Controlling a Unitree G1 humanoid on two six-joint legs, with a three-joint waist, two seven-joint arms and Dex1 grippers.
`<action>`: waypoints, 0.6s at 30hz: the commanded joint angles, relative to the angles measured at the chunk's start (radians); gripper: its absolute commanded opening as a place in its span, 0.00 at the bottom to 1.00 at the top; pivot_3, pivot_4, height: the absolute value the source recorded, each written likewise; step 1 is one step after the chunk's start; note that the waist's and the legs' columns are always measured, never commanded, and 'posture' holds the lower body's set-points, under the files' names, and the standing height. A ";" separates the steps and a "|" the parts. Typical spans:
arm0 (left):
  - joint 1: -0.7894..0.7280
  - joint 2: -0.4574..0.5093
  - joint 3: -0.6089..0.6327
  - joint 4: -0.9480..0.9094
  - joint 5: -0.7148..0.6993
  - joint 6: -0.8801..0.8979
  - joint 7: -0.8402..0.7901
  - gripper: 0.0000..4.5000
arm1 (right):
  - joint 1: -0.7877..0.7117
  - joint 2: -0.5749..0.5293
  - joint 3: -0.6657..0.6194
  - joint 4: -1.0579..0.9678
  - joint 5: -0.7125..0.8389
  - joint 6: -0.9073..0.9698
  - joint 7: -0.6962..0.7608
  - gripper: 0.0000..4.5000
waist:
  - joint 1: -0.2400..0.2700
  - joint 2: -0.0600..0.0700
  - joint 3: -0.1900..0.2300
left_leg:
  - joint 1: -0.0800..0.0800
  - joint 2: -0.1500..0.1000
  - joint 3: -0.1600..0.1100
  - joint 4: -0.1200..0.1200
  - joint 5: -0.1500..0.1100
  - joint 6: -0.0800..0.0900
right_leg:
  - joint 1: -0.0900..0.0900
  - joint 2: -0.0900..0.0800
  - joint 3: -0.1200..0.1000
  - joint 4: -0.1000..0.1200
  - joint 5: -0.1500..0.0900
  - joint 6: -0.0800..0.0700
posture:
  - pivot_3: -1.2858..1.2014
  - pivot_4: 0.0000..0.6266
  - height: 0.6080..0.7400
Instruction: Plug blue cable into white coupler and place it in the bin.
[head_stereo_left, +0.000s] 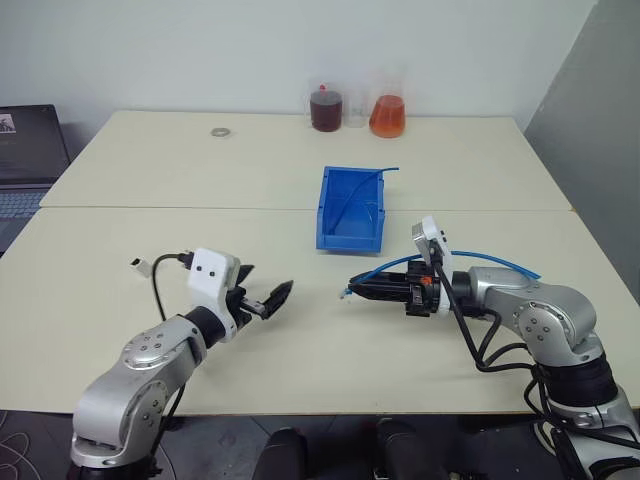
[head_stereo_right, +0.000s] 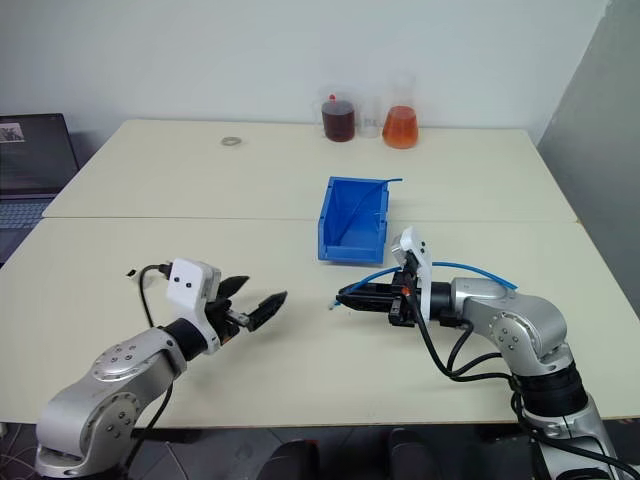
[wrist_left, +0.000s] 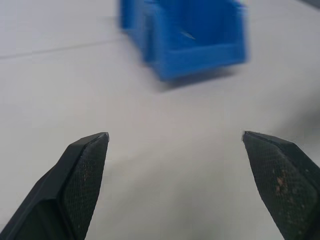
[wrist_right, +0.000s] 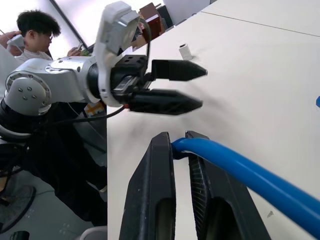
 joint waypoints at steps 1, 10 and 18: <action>0.026 -0.060 -0.015 -0.047 0.099 -0.035 0.122 1.00 | -0.010 -0.003 0.000 -0.010 -0.010 -0.023 0.018 0.02 | 0.000 0.000 0.000 | 0.000 0.000 0.000 0.000 0.000 0.000 | 0.000 0.000 0.000 0.000 0.000 0.000 | 0.52 0.24 1.00; 0.006 -0.309 0.029 0.109 0.379 -0.180 0.499 1.00 | -0.016 -0.002 0.008 -0.011 -0.016 -0.018 0.030 0.02 | 0.002 -0.001 0.000 | 0.000 -0.001 0.000 0.000 0.000 0.000 | 0.000 0.000 0.000 0.000 0.000 0.000 | 0.52 0.24 1.00; -0.116 -0.436 0.099 0.257 0.457 -0.249 0.660 1.00 | -0.034 -0.010 0.012 -0.007 -0.011 -0.005 0.041 0.02 | 0.005 -0.002 0.000 | -0.001 -0.001 0.000 0.001 0.000 0.000 | 0.000 -0.001 -0.001 0.000 0.000 0.001 | 0.52 0.24 1.00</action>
